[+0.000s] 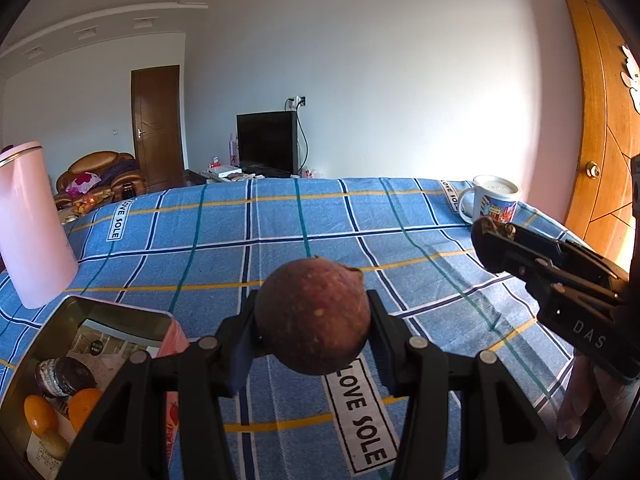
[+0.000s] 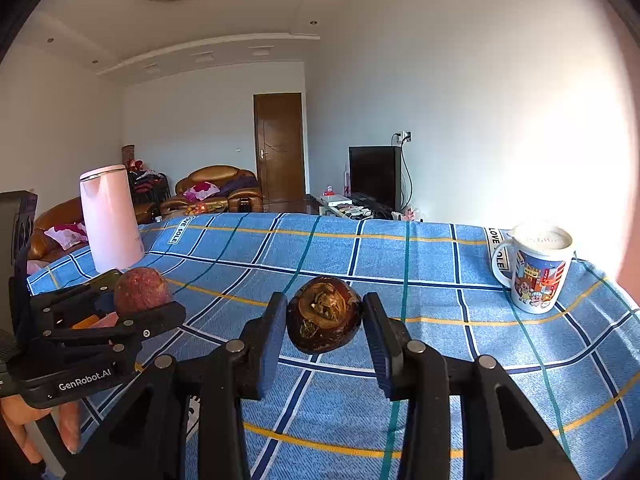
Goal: Organize fruits
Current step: 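Lift the glazed cake and red passion fruit and carry them toward the tin box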
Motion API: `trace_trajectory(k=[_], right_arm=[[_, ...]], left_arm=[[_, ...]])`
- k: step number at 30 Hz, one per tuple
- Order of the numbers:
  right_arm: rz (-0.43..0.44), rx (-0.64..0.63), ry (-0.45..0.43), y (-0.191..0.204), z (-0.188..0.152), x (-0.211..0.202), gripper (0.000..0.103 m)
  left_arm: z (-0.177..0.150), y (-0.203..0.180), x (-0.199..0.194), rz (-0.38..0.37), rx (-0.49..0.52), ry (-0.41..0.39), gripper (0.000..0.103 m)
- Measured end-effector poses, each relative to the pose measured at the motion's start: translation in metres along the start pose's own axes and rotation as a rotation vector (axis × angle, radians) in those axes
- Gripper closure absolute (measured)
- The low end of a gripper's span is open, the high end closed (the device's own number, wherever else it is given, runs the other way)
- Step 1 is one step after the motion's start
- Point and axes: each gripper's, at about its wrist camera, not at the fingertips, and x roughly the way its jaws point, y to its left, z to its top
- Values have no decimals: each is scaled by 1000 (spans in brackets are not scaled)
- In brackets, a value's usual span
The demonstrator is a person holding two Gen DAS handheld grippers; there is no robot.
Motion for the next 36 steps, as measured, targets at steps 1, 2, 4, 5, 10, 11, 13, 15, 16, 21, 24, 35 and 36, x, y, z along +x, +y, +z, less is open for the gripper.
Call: trace_trajectory(k=[1, 2, 4, 5, 10, 11, 13, 15, 16, 21, 24, 35, 36], right_arm=[[2, 0, -3, 1, 0, -1, 62], [3, -3, -6, 1, 0, -2, 62], [7, -8, -12, 4, 0, -3, 62], [12, -11, -15, 5, -1, -4, 62], [31, -18, -26, 10, -2, -9, 62], [33, -20, -29, 12, -2, -10, 62], [36, -26, -35, 15, -2, -12, 62], [38, -30, -39, 17, -3, -15, 62], [39, -31, -41, 18, -3, -15, 62], [41, -37, -40, 24, -5, -18, 62], [46, -31, -38, 26, -5, -19, 62], [104, -24, -18, 50, -7, -16, 62], [109, -27, -16, 54, -7, -15, 62]], left_arm=[[0, 0, -1, 2, 2, -6, 51], [-1, 0, -3, 3, 4, -12, 51], [-1, 0, -6, 6, 6, -24, 51], [-1, 0, -8, 7, 7, -30, 51], [-2, 2, -13, 10, 3, -48, 51], [-2, 3, -14, 11, 3, -52, 51], [-3, 4, -17, 11, 2, -59, 51], [-4, 5, -18, 13, 1, -64, 51], [-4, 5, -19, 13, 0, -66, 51], [-6, 8, -22, 10, -4, -68, 51], [-7, 11, -24, 8, -9, -67, 51], [-13, 25, -37, 3, -24, -69, 51], [-13, 27, -38, 3, -28, -68, 51]])
